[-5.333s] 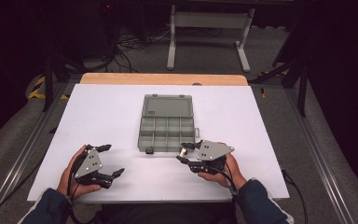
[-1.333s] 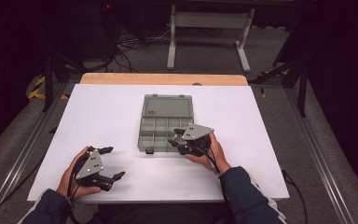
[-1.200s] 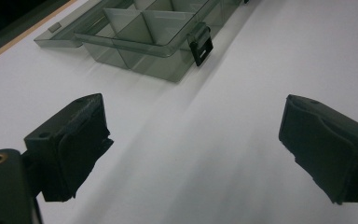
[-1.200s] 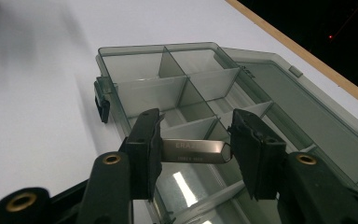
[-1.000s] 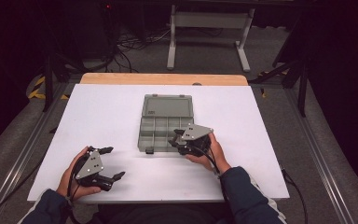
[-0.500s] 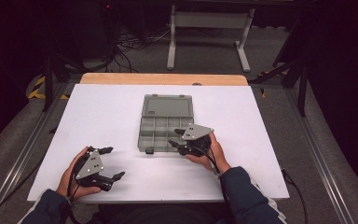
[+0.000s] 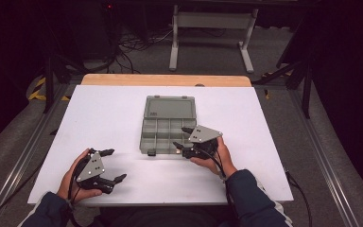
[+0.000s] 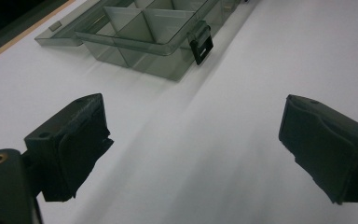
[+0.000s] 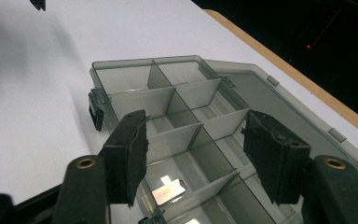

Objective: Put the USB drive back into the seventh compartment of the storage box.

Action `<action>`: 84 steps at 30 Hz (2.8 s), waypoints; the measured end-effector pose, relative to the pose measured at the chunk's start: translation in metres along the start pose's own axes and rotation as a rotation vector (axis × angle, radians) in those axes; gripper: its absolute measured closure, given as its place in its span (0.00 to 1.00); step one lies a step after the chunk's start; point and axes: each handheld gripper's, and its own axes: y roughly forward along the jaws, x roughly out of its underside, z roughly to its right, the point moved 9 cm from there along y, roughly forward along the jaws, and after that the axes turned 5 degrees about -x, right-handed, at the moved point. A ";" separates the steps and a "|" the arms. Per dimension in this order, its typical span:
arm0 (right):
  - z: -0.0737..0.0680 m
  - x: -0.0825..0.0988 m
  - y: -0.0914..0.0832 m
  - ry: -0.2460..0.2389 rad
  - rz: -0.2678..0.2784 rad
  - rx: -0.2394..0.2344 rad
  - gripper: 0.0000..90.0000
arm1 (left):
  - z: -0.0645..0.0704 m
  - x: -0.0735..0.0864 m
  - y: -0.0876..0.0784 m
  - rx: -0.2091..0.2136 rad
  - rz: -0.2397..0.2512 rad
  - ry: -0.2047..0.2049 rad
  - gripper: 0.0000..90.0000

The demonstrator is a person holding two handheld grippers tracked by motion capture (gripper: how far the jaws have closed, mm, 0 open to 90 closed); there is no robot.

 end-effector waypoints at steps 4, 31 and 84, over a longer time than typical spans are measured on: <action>-0.001 -0.001 -0.005 -0.008 0.000 0.009 0.40 | 0.000 0.000 -0.001 -0.001 0.002 0.001 0.10; -0.002 0.008 -0.038 0.006 0.003 0.083 0.24 | 0.001 -0.001 -0.001 -0.004 0.003 0.001 0.11; -0.039 0.042 -0.046 -0.018 -0.057 -0.128 0.98 | 0.001 -0.015 -0.008 0.018 0.067 -0.037 0.99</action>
